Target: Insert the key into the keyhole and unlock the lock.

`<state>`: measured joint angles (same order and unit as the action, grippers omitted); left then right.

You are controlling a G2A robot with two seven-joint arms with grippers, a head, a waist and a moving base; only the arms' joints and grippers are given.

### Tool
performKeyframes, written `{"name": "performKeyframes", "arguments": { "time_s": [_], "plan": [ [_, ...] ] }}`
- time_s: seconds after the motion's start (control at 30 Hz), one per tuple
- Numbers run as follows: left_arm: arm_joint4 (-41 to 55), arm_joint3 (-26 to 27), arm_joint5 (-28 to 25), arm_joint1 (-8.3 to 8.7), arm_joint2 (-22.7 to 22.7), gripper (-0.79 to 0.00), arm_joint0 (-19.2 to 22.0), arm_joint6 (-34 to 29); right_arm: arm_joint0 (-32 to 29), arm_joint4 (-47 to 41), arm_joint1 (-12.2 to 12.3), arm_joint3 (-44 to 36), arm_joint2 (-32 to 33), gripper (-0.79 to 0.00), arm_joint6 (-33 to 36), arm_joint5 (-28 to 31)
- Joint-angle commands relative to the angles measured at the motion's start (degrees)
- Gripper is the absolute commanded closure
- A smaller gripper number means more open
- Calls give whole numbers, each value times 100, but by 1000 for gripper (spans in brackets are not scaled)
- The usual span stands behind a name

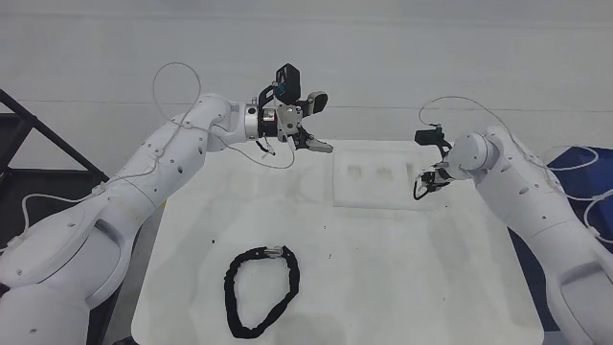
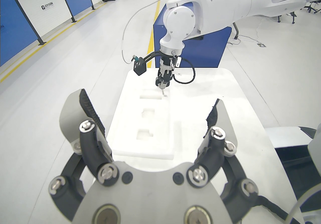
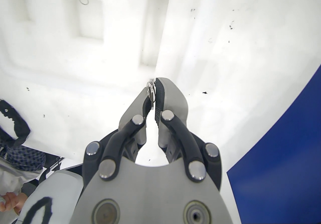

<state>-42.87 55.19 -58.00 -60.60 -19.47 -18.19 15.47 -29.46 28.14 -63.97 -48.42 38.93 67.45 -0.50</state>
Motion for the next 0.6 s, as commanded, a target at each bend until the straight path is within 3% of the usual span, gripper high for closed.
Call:
{"name": "performKeyframes", "arguments": {
  "time_s": [0.0,0.23,0.57],
  "plan": [
    [0,0,0,0,0,-785,0,0,-46,2,83,-270,155,0,100,-20],
    [0,0,0,0,0,-785,0,0,-491,-211,481,-1724,990,0,620,103],
    [0,0,0,0,0,-785,0,0,-1685,-1266,1003,-3821,2679,0,1085,259]
  ]
}}
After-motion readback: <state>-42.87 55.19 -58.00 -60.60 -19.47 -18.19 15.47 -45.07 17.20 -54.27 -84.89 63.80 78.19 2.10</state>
